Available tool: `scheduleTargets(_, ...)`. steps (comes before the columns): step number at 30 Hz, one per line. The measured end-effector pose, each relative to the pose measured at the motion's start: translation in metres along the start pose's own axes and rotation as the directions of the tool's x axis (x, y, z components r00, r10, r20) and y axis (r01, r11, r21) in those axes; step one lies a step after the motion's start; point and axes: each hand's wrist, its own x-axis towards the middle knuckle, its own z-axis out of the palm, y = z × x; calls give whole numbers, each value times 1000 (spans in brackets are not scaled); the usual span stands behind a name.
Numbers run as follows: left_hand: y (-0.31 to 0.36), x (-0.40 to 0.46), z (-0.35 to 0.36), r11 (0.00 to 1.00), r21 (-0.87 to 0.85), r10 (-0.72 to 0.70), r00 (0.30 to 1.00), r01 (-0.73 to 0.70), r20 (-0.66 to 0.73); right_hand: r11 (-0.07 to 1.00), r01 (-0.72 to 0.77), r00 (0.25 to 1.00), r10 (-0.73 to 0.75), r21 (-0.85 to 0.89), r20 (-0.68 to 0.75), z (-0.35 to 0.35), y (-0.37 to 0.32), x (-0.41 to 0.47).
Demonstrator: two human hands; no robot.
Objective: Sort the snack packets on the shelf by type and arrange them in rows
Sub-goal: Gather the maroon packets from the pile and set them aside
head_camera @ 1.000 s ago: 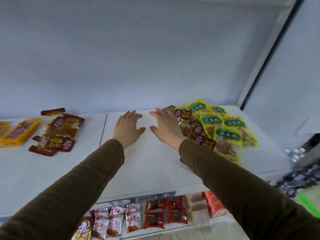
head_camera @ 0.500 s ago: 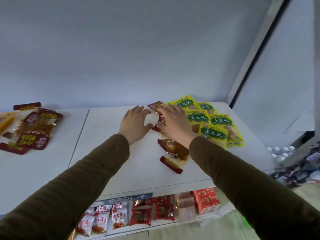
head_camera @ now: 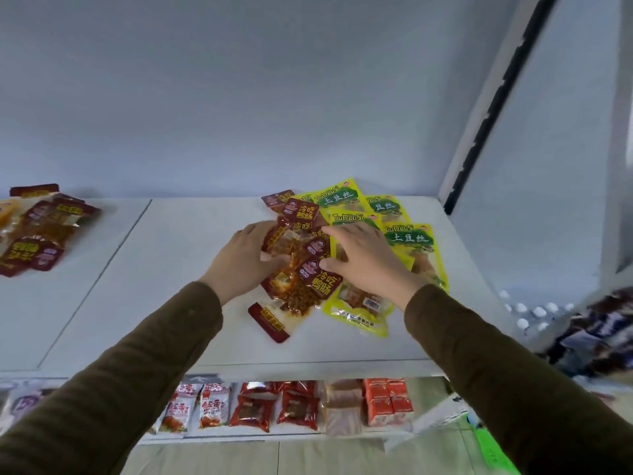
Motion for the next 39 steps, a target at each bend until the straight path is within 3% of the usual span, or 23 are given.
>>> scheduleTargets(3,3,-14,7,999,-41,-2,993,7,119,997,70,995,-68,-25,69,9,6,-14)
scheduleTargets(7,4,-14,14,990,129,24,979,-50,202,984,131,986,-116,-117,124,19,2,-10)
scheduleTargets(13,7,13,13,982,180,-109,957,62,268,980,136,970,-102,-142,222,18,-2,20)
scheduleTargets(16,6,21,11,988,78,-151,947,135,283,983,137,970,-108,-124,220,17,2,28)
scheduleTargets(21,11,19,15,968,-105,-207,963,227,173,993,106,989,-99,-54,113,23,7,33)
scheduleTargets(29,11,15,9,806,-430,-338,913,406,228,992,107,987,-113,61,111,34,-3,42)
scheduleTargets(36,-1,9,8,783,-521,-295,940,339,170,975,122,990,-133,186,49,37,-11,44)
scheduleTargets(39,-8,10,7,676,-638,-292,929,369,228,964,127,987,-145,232,63,36,-16,45)
